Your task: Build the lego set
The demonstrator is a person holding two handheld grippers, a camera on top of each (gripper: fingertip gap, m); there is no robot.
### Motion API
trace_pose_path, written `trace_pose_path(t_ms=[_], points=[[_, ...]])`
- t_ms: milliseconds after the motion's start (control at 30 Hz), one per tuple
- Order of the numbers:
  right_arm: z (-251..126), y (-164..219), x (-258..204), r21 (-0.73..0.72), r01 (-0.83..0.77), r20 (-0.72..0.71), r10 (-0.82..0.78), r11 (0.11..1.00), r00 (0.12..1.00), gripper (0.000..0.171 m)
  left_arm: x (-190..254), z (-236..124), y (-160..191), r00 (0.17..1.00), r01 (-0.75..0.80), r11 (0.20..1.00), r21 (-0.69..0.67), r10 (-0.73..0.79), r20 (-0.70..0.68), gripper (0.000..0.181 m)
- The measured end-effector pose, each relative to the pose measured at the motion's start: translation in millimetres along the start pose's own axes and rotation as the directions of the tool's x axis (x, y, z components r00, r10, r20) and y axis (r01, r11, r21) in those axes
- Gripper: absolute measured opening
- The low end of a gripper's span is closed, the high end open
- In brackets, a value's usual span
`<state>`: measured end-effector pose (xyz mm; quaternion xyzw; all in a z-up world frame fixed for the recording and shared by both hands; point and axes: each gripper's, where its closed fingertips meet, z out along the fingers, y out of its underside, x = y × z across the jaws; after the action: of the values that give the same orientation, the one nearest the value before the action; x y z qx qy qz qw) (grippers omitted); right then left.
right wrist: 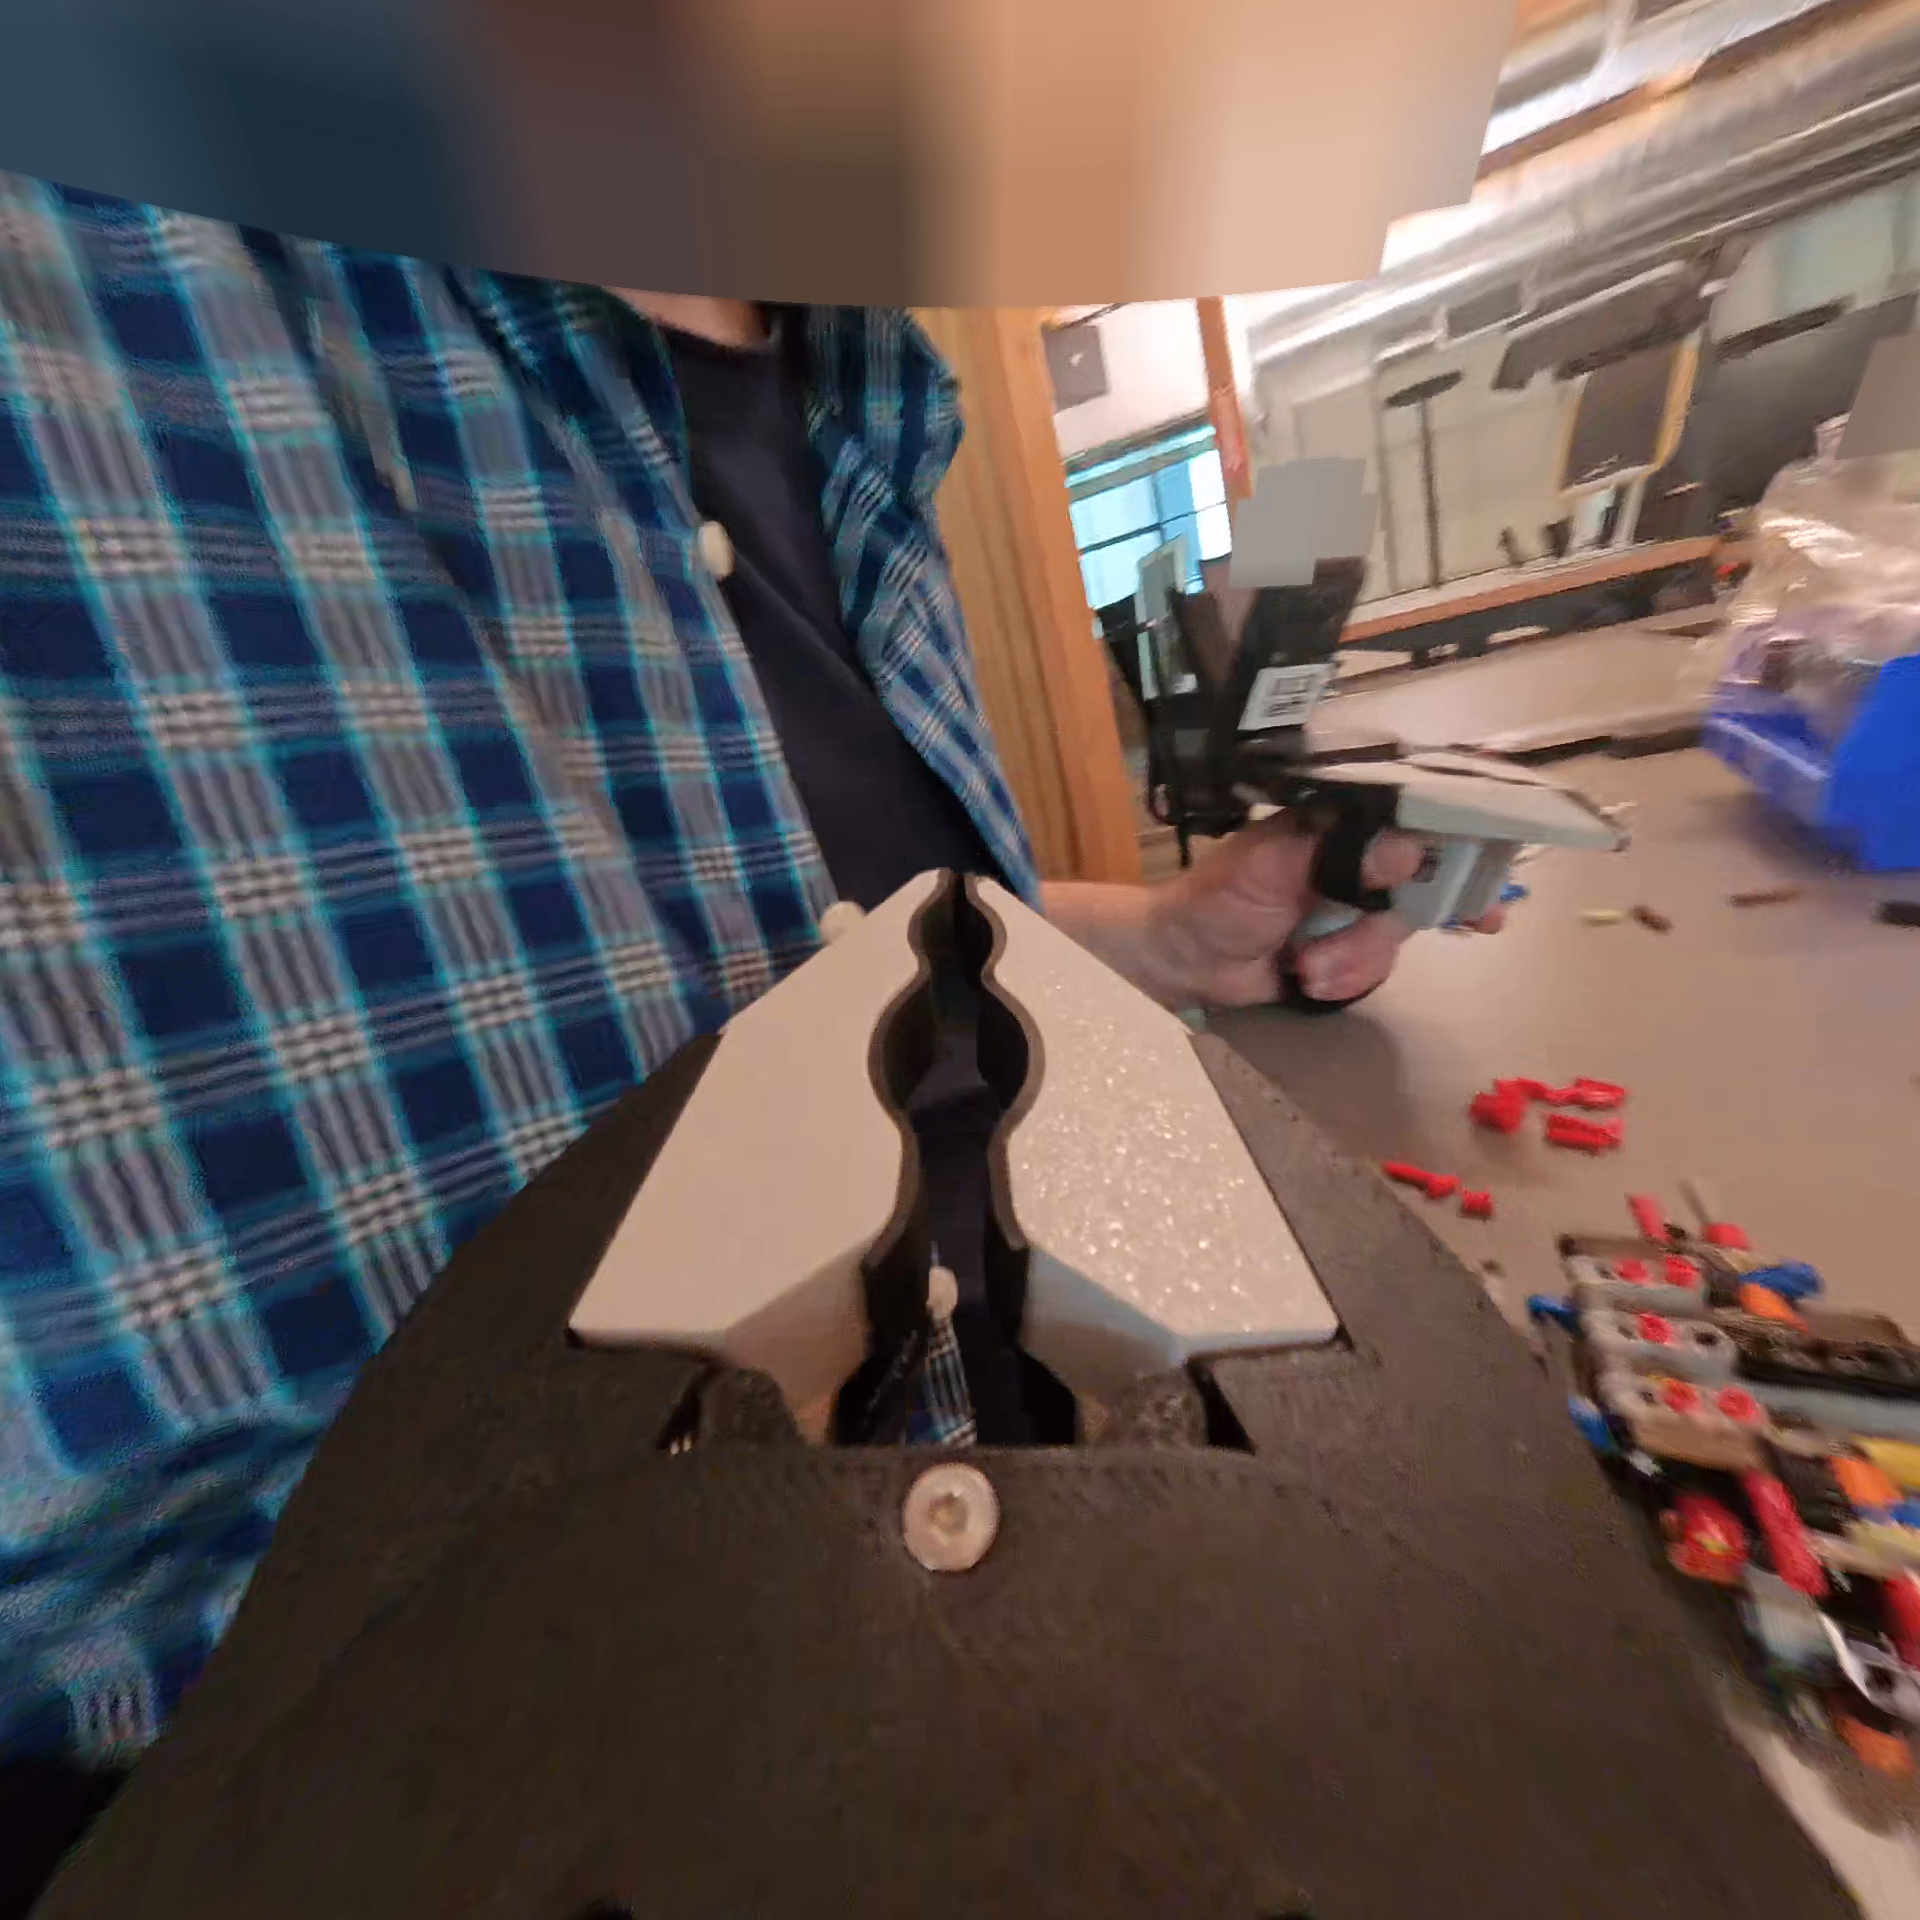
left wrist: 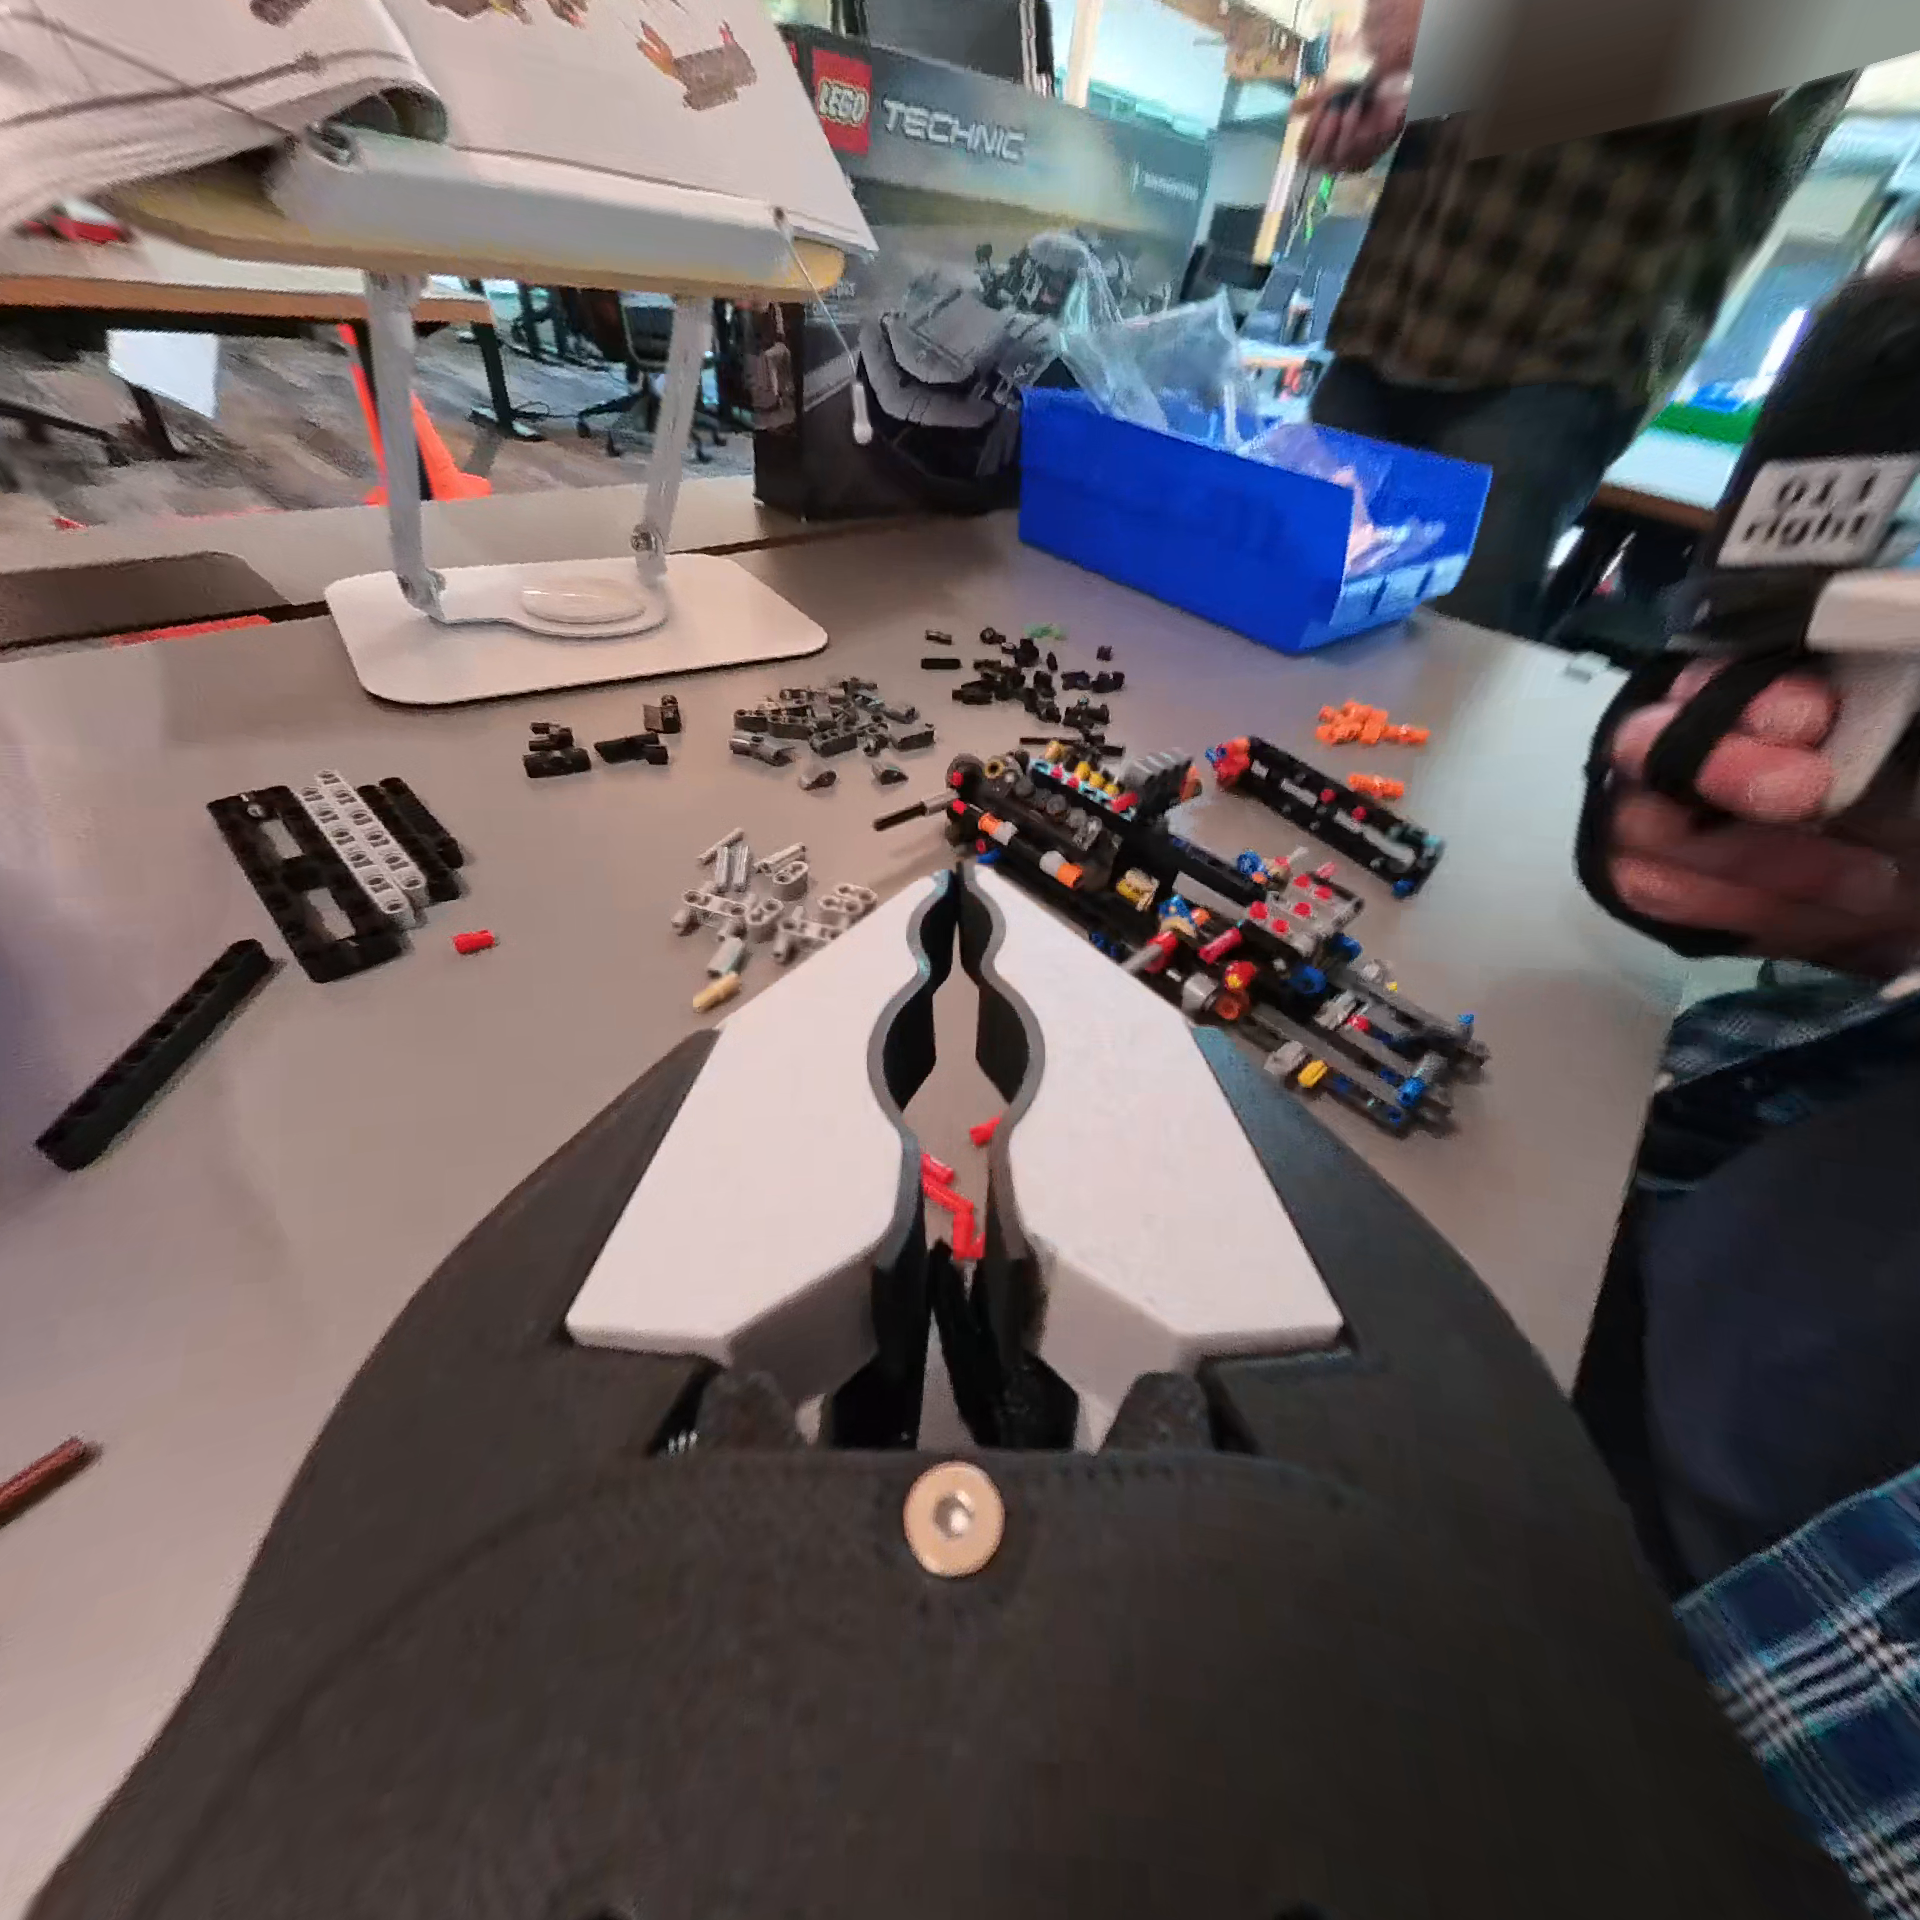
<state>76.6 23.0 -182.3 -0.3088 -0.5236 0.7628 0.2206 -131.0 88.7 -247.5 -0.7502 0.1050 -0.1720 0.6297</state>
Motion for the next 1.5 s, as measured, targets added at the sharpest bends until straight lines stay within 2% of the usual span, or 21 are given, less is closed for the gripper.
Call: trace_pose_path(t_ms=[33, 133, 267, 367, 433, 500, 567, 600, 700, 800, 1000, 1133, 1233, 1333, 1500], points=[[4, -3, -5, 0.006, 0.002, 0.027, -0.002, 1.000, 1.000, 0.000, -1, -1, -5, 0.999, 0.031, 0.999, 0.013, -0.031, -0.022, 0.000], [12, 1, -5, -0.001, -0.053, 0.032, 0.053, 0.999, 0.998, 0.000, -5, -7, -25, 0.999, -0.038, 0.998, 0.046, 0.039, -0.006, 0.000], [15, -4, -24, 0.029, -0.014, 0.010, 0.014, 0.999, 1.000, 0.000, 9, -15, -23, 0.998, -0.055, 0.998, 0.036, 0.056, -0.024, 0.000], [9, -1, -36, 0.040, 0.049, -0.079, -0.046, 0.998, 0.996, 0.000, 29, -31, -30, 0.997, -0.050, 0.996, 0.079, 0.054, -0.055, 0.000], [-13, -17, -28, 0.132, 0.086, -0.219, -0.056, 0.988, 0.974, 0.000, 32, -36, -28, 0.998, -0.016, 0.996, 0.084, 0.021, -0.063, 0.000], [-52, -41, -14, 0.270, 0.108, -0.373, 0.000, 0.957, 0.928, 0.000, 32, -44, -39, 0.998, 0.012, 0.994, 0.110, -0.004, -0.070, 0.000], [-91, -66, -11, 0.435, 0.128, -0.433, 0.083, 0.891, 0.897, 0.000, 38, -49, -55, 0.990, 0.085, 0.984, 0.159, -0.066, -0.124, 0.000], [-97, -63, -5, 0.434, 0.104, -0.453, 0.117, 0.895, 0.884, 0.000, 42, -46, -55, 0.989, 0.084, 0.985, 0.148, -0.064, -0.136, 0.000], [-70, -31, 13, 0.292, 0.011, -0.477, 0.136, 0.956, 0.868, 0.000, 52, -21, -26, 0.988, -0.115, 0.992, -0.043, 0.110, -0.104, 0.000], [-36, -7, 22, 0.116, -0.010, -0.461, 0.063, 0.993, 0.885, 0.000, 62, -1, -14, 0.963, -0.237, 0.965, -0.113, 0.218, -0.155, 0.000], [-18, 1, 46, 0.096, -0.067, -0.363, 0.098, 0.993, 0.927, 0.000, 35, 31, -18, 0.975, -0.144, 0.985, -0.097, 0.125, -0.181, 0.000], [-14, -5, 57, 0.007, 0.002, -0.368, 0.001, 1.000, 0.930, 0.000, 24, 44, -17, 0.977, -0.144, 0.985, -0.096, 0.126, -0.171, 0.000], [-4, -2, 63, -0.098, 0.055, -0.370, -0.088, 0.994, 0.925, 0.000, 27, 47, -12, 0.969, -0.192, 0.973, -0.126, 0.167, -0.182, 0.000], [7, 11, 69, -0.199, 0.061, -0.395, -0.137, 0.978, 0.908, 0.000, 25, 42, -2, 0.951, -0.295, 0.938, -0.180, 0.270, -0.152, 0.000], [12, 30, 65, -0.329, 0.083, -0.421, -0.225, 0.941, 0.879, 0.000, 26, 29, 19, 0.948, -0.307, 0.928, -0.212, 0.276, -0.161, 0.000]])
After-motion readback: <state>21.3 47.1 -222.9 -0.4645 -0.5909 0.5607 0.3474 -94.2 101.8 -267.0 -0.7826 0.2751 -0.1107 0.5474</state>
